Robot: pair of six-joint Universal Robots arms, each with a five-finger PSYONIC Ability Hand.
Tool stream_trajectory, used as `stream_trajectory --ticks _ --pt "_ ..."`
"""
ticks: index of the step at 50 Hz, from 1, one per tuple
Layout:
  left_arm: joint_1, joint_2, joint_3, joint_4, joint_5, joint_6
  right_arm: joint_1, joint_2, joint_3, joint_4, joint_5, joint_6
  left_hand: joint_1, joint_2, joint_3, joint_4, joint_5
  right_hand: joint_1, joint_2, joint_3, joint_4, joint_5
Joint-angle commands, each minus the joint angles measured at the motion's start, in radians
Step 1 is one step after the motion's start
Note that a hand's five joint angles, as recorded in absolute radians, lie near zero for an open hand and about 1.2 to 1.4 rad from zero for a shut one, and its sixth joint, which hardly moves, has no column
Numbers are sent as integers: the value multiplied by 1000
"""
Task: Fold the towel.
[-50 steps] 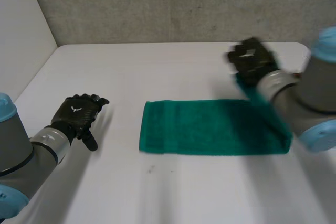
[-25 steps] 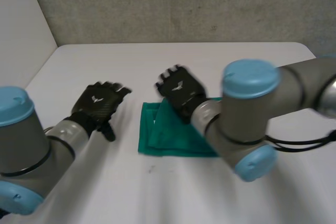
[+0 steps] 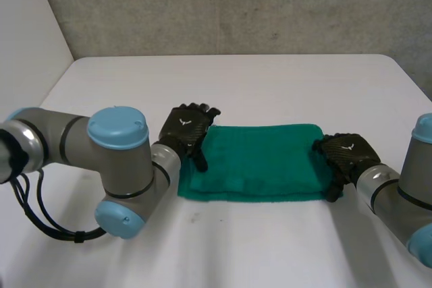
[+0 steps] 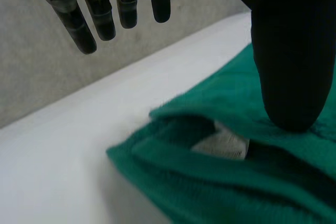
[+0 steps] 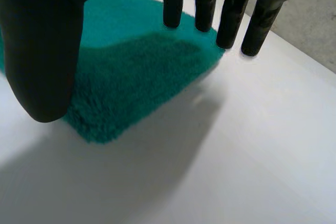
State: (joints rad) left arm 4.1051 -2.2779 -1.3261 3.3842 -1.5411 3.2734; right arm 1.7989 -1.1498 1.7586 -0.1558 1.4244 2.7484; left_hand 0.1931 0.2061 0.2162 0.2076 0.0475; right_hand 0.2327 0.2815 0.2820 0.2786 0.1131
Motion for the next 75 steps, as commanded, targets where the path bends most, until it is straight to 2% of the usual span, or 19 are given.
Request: stream_trajectory --ticks 1,2,15,16,18,20,22,26,30,31,34,36,38,41,49,52,57,66,75 --pt "3 -15 -38 -20 -57 61 -47 39 7 -48 -42 -23 64 51 41 50 36 1051 1003 1002 1005 996" --pt "3 -14 -42 -22 -66 64 -50 41 6 -50 -39 -23 64 51 41 50 36 1162 1114 1113 1117 1108" --pt "-3 155 -174 -40 -155 55 -16 -27 -123 -7 -21 -50 59 46 35 44 30 1164 1115 1114 1118 1109" --pt "-2 188 -194 -40 -159 55 3 -33 -139 5 -21 -58 56 43 33 41 27 1164 1115 1114 1118 1109" --pt "0 204 -203 -40 -159 55 144 -34 -223 51 -35 -81 56 43 33 41 27 1164 1115 1114 1118 1109" --pt "10 257 -238 -39 -160 54 186 -31 -247 61 -38 -84 53 40 30 38 24 1164 1115 1114 1118 1109" --pt "12 277 -252 -37 -160 54 337 1 -330 74 -42 -92 50 37 27 35 21 1164 1115 1114 1118 1109" --pt "30 317 -275 -34 -162 54 463 94 -382 78 -82 -108 41 28 18 26 12 1164 1115 1114 1118 1109" --pt "54 334 -288 -35 -169 54 520 192 -410 88 -114 -151 38 25 15 24 9 1147 1098 1098 1101 1092" --pt "55 336 -288 -35 -169 54 527 211 -418 94 -111 -159 38 25 15 24 9 885 837 836 840 831" --pt "54 336 -285 -35 -166 52 527 231 -461 105 -63 -156 38 25 15 24 9 102 53 52 56 47" --pt "47 334 -275 -34 -163 52 522 219 -472 104 -18 -145 38 25 15 24 9 -56 -105 -105 -102 -111" --pt "44 333 -266 -32 -160 51 517 185 -469 91 45 -101 41 28 18 26 12 -58 -107 -108 -104 -113" --pt "35 324 -228 -29 -159 29 487 124 -461 82 77 -23 41 28 18 26 12 -58 -107 -108 -104 -113" --pt "-68 222 -76 -42 -97 -93 323 74 -430 107 13 322 59 46 35 44 30 -58 -107 -108 -104 -113" --pt "-89 160 -30 -43 -56 -121 303 81 -435 134 -24 339 64 51 41 50 36 -58 -107 -108 -104 -113" --pt "-91 66 13 -91 -62 -121 287 215 -494 194 -65 336 117 104 94 103 88 -58 -107 -108 -104 -113" --pt "-51 -2 -25 -224 -162 -94 272 337 -579 320 -45 304 88 75 65 74 59 -58 -107 -108 -104 -113" --pt "-45 67 -76 -233 -160 -29 264 308 -570 331 4 252 56 43 33 41 27 -58 -107 -108 -104 -113"
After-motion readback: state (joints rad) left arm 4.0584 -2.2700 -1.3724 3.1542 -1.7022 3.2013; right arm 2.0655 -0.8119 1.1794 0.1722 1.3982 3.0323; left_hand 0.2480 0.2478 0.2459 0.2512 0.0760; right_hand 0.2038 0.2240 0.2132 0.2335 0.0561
